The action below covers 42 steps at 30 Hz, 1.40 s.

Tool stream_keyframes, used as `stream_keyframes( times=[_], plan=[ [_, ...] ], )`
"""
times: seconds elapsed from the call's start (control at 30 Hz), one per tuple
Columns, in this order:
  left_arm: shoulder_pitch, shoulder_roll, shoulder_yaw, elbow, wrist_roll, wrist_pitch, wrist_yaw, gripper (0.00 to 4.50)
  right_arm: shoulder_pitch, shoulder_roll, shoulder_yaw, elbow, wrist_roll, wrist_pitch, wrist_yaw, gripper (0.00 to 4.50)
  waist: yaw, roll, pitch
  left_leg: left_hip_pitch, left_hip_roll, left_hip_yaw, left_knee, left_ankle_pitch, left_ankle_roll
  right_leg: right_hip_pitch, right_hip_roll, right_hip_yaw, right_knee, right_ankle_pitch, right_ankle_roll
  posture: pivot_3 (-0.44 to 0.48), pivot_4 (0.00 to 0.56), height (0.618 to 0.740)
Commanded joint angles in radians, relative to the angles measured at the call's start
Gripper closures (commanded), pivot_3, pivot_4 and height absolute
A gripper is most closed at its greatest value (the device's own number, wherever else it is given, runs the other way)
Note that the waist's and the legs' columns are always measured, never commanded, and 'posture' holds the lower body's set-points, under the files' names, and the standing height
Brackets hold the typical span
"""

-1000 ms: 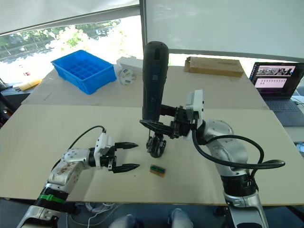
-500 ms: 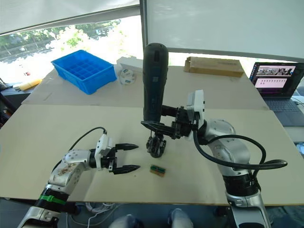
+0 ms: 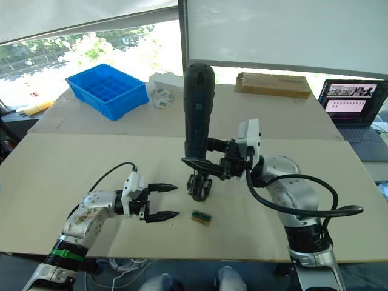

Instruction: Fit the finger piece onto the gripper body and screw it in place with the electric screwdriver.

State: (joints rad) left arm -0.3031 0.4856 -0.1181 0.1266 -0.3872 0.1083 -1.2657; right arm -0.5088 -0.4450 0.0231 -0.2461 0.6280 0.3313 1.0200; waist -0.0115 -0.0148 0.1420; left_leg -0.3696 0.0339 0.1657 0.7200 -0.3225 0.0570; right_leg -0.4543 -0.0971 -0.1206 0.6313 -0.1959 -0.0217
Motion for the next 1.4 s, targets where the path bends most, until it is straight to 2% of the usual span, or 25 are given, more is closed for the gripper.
stream_keyframes(
  times=[0.03,0.67,1.0,1.4],
  plan=[
    [-0.005,0.000,0.001,-0.034,-0.005,-0.005,0.001,0.00,-0.013,0.001,-0.022,-0.007,-0.002,-0.034,0.002,2.56,0.000,0.000,0.000,0.000,0.000,0.000,0.000,0.000,0.000,0.000,0.000,0.000,0.000,0.000,0.000,0.000,0.150,0.740],
    [-0.011,-0.014,-0.008,-0.021,0.015,-0.018,0.026,0.00,-0.019,0.016,-0.014,-0.009,-0.010,-0.048,0.000,2.56,0.000,0.000,0.000,0.000,0.000,0.000,0.000,0.000,0.000,0.000,0.000,0.000,0.000,0.000,0.000,0.000,0.150,0.740],
    [-0.131,-0.099,-0.090,0.153,0.156,-0.064,0.102,0.00,-0.021,0.020,-0.011,-0.032,-0.004,-0.036,-0.010,2.56,0.002,0.000,0.000,0.000,0.000,0.000,0.000,0.000,0.000,0.000,0.000,0.000,0.000,0.000,0.000,0.000,0.150,0.740],
    [-0.209,-0.180,-0.098,0.233,0.172,-0.047,0.112,0.00,-0.016,0.016,-0.008,-0.047,-0.005,-0.033,-0.013,2.56,0.001,0.000,0.000,0.000,0.000,0.000,0.000,0.000,0.000,0.000,0.000,0.000,0.000,0.000,0.000,0.000,0.150,0.740]
  ],
)
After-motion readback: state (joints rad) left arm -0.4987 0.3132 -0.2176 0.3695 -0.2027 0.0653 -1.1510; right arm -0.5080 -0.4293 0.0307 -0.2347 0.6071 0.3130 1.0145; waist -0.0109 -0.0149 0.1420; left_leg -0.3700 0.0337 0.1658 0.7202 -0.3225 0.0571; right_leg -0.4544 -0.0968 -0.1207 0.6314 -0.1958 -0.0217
